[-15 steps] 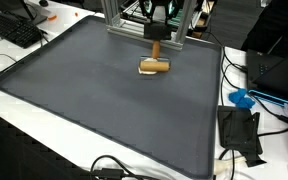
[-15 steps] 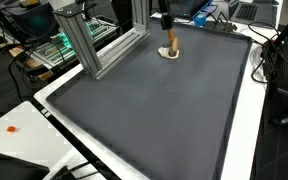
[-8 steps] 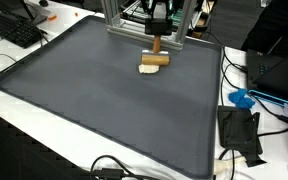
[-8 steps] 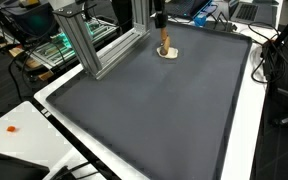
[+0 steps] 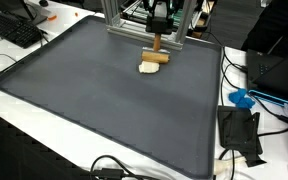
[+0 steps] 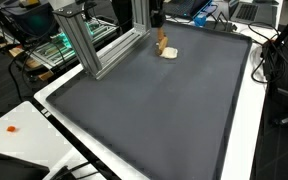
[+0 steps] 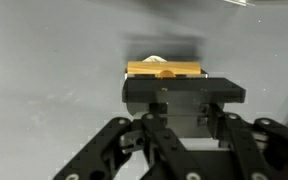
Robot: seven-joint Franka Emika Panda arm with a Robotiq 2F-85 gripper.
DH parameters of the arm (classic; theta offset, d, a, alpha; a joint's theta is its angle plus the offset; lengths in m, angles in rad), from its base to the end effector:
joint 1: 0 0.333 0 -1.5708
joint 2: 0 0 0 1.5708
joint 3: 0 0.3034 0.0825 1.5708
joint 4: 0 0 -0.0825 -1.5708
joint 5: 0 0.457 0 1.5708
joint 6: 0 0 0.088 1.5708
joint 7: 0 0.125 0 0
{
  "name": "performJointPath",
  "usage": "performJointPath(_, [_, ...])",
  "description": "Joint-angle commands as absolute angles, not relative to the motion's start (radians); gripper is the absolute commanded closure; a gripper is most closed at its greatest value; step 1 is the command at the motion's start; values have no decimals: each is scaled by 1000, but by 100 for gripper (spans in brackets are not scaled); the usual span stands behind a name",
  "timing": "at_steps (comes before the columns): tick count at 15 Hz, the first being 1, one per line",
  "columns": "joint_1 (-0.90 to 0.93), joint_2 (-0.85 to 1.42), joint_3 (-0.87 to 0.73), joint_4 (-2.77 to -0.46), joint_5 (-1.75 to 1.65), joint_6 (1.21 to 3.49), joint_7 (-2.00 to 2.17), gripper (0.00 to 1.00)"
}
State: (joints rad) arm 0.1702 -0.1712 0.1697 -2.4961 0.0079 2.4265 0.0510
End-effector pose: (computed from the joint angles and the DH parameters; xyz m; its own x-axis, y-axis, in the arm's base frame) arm 0.4905 0.1705 0.2766 0.9554 0.2779 0.1002 0.2775 -0.9605 0.0179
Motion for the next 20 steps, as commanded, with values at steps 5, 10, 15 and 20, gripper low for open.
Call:
performJointPath(5, [134,-132,220,-2545,-108,2493,441,78])
performJointPath(10, [115,-107,231,-2546,-150,2555,614,78])
performJointPath(15, [87,-84,240,-2549,-225,2618,777,78])
performJointPath(20, [57,-57,242,-2540,-354,2659,949,78])
